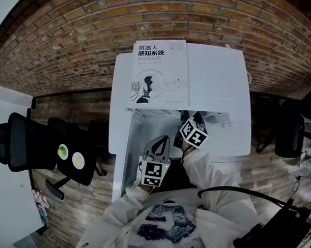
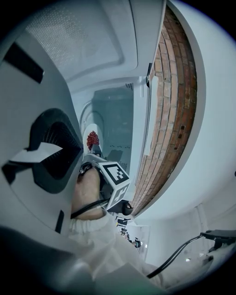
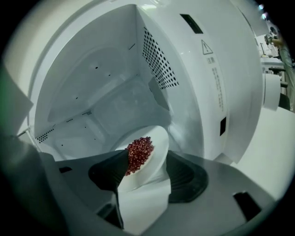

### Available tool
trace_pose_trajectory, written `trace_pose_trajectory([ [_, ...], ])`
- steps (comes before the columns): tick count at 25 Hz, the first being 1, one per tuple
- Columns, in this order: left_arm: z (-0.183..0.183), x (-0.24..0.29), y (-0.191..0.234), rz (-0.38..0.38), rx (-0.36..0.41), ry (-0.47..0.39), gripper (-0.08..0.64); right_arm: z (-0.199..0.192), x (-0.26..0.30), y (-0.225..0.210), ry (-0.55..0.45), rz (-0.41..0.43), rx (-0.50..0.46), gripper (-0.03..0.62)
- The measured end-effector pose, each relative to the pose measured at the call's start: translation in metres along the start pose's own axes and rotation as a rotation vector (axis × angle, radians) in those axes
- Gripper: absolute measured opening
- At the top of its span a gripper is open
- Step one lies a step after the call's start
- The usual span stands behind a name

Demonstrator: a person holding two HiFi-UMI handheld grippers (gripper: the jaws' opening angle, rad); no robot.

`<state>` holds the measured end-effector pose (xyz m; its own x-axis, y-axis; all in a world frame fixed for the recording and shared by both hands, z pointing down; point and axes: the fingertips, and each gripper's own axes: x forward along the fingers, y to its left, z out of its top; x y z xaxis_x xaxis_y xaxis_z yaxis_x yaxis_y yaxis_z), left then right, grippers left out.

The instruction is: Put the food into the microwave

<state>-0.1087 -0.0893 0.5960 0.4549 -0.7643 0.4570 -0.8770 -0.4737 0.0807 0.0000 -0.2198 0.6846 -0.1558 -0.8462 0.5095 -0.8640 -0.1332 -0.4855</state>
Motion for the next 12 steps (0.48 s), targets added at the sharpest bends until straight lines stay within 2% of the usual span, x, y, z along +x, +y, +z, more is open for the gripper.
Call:
trace_pose_trajectory([
  [7,-0.002,0.0,-0.004,-0.019,0.001,0.005,0.006,-0.002,-0.003,0.006,0.005,0.01,-0.08,0.249],
  [12,-0.003,-0.002,-0.003,-0.015,0.0,0.005,0.006,-0.003,0.002,0.013,0.018,0.024,-0.086,0.249],
])
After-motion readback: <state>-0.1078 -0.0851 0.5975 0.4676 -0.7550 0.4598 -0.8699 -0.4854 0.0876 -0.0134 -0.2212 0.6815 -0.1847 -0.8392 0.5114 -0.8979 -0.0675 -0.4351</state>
